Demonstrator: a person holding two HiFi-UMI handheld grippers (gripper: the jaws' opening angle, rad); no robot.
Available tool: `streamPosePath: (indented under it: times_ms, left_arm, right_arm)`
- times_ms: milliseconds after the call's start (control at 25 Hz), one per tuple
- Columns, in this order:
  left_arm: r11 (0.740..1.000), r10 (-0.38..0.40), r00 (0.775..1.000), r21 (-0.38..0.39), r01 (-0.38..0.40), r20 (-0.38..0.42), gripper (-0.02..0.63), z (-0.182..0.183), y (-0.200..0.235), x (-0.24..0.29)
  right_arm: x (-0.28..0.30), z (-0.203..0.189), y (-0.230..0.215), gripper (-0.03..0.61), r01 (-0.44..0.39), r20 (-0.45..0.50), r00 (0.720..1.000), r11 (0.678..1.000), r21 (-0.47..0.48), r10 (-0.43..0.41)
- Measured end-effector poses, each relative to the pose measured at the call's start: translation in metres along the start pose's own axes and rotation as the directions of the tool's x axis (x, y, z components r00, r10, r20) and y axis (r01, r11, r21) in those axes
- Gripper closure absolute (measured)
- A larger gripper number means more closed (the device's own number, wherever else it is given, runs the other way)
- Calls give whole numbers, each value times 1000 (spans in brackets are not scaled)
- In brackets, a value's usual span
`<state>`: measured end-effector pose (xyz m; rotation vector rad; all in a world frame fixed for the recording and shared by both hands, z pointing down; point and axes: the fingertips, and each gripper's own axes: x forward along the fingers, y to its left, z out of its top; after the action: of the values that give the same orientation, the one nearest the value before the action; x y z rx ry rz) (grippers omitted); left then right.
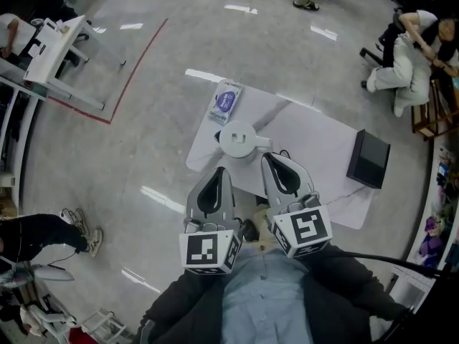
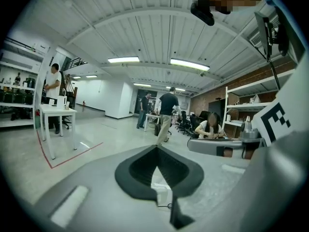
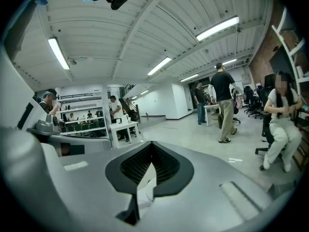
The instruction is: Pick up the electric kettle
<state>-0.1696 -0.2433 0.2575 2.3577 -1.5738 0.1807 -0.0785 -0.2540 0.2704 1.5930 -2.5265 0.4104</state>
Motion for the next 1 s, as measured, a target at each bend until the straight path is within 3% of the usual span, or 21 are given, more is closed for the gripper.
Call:
streamPosePath:
  times_ms: [440,720,1000]
  left_arm:
    - [998,55,998,4,-55,1,611,21,12,66]
    - [999,48,999,3,-48,-16,611,22,22,80]
    - [1000,-9,999,15,10,-54,611,0,38,90]
  right_arm:
    - [55,21,-41,552,-50,-6,999,999,4,50]
    - [67,19,-49,552,-21,-17,1000,1000,17,21]
    - [77,-5,-50,552,52,-39,998,998,38,-50]
